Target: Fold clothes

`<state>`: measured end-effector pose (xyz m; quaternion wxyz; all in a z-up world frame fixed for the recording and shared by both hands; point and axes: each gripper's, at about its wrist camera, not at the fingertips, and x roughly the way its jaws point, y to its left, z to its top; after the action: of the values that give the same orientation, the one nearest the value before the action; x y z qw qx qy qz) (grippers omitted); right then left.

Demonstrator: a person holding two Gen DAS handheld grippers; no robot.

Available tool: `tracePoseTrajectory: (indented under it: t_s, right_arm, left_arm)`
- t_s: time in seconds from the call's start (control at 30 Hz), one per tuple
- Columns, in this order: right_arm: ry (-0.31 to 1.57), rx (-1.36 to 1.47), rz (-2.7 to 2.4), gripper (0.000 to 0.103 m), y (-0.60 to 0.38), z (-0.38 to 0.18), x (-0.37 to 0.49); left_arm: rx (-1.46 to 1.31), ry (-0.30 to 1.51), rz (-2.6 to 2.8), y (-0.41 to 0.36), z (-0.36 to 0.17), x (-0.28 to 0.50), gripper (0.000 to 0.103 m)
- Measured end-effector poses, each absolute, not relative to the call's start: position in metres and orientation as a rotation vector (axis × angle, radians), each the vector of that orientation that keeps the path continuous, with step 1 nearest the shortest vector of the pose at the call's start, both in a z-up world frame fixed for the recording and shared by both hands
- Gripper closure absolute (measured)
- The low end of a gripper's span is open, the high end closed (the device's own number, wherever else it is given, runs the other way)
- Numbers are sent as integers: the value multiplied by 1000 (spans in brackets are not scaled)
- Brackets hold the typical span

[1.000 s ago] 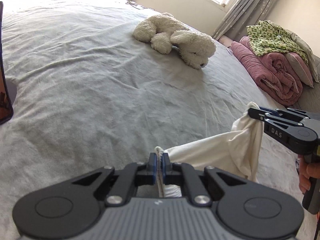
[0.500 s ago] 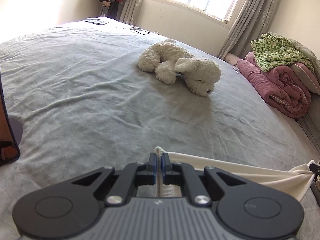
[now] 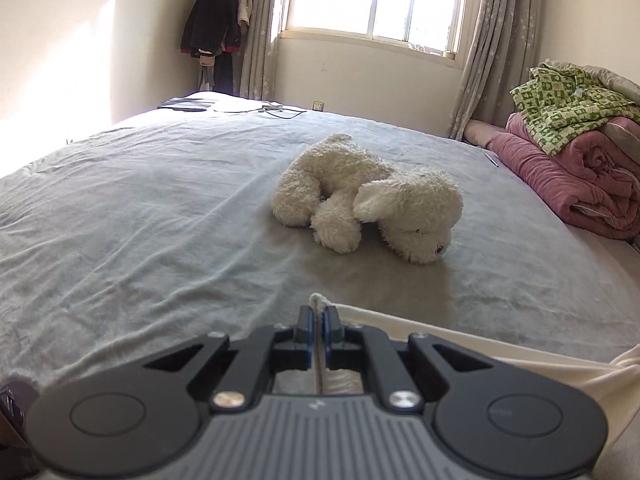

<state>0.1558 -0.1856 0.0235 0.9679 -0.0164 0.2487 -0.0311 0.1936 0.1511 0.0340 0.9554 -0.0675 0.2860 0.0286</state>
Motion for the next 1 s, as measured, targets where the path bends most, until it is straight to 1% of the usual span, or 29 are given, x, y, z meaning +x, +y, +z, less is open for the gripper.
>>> tracePoseTrajectory:
  t_s: [0.2, 0.37, 0.43, 0.47, 0.5, 0.53, 0.57, 0.6, 0.87, 1.0]
  right_arm:
    - [540, -25, -69, 90, -180, 8, 197]
    - [602, 3, -61, 90, -176, -15, 218]
    - [626, 9, -50, 88, -174, -22, 221]
    - [632, 9, -44, 81, -174, -24, 220]
    - [639, 8, -40, 73, -173, -25, 217]
    - [648, 8, -35, 66, -172, -26, 214]
    - [658, 13, -27, 52, -172, -26, 211]
    - [670, 21, -17, 50, -173, -25, 207]
    - [763, 64, 57, 50, -179, -20, 160]
    - [784, 42, 98, 50, -173, -9, 140]
  left_arm:
    - [-142, 603, 73, 153, 13, 228, 98]
    - [-165, 663, 77, 155, -15, 244, 97]
    - [-178, 695, 68, 157, -24, 244, 91]
    - [-186, 712, 62, 158, -27, 243, 89]
    - [-201, 733, 50, 160, -29, 242, 78]
    - [-225, 758, 31, 163, -31, 240, 60]
    - [-251, 780, 13, 165, -33, 237, 53]
    - [-281, 802, -3, 169, -34, 232, 50]
    - [-408, 894, 8, 194, -28, 172, 48]
    - [-556, 924, 43, 215, -27, 129, 48]
